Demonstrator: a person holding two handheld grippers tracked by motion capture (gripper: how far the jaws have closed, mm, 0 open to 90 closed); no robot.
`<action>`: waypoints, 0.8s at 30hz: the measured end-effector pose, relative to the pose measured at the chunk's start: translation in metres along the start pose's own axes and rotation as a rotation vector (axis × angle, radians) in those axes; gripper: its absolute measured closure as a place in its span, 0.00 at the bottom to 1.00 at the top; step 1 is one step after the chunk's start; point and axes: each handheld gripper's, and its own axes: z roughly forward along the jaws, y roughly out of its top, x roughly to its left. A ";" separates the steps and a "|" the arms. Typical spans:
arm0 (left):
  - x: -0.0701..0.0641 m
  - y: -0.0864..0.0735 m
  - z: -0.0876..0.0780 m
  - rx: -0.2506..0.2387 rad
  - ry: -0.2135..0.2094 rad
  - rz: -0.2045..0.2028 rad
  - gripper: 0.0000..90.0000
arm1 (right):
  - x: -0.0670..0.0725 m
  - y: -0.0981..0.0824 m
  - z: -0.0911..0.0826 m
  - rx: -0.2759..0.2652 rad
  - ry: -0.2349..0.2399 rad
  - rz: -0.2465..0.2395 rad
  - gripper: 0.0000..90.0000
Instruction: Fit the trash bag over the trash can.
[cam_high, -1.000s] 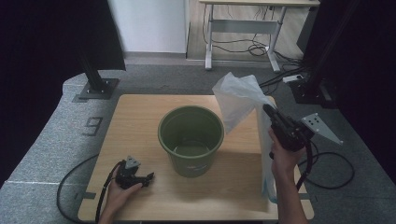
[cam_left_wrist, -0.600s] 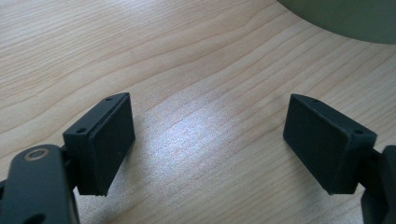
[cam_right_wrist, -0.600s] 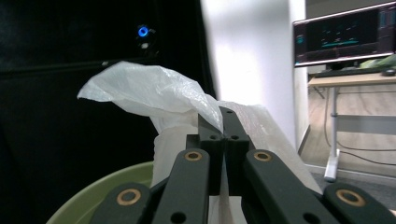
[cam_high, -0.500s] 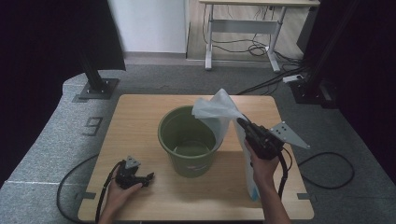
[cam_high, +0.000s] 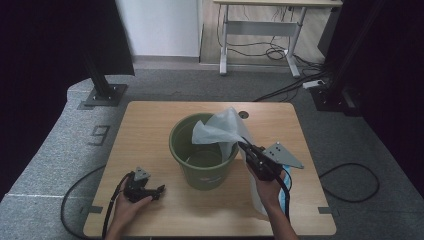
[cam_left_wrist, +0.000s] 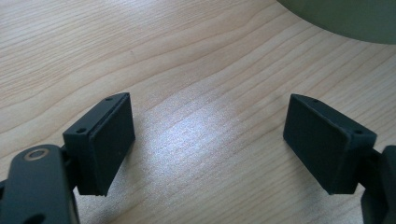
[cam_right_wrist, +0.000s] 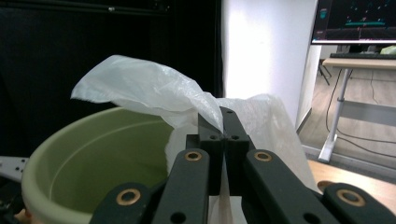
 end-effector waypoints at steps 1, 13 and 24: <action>0.000 0.000 0.000 0.000 0.000 0.000 0.18 | 0.000 -0.002 0.000 0.004 0.002 0.001 0.98; 0.000 0.000 0.000 0.000 0.000 0.001 0.18 | 0.018 -0.021 0.014 0.066 0.060 -0.015 0.98; 0.000 0.000 0.000 0.000 0.000 0.001 0.18 | 0.026 -0.018 0.000 0.057 0.059 -0.057 0.65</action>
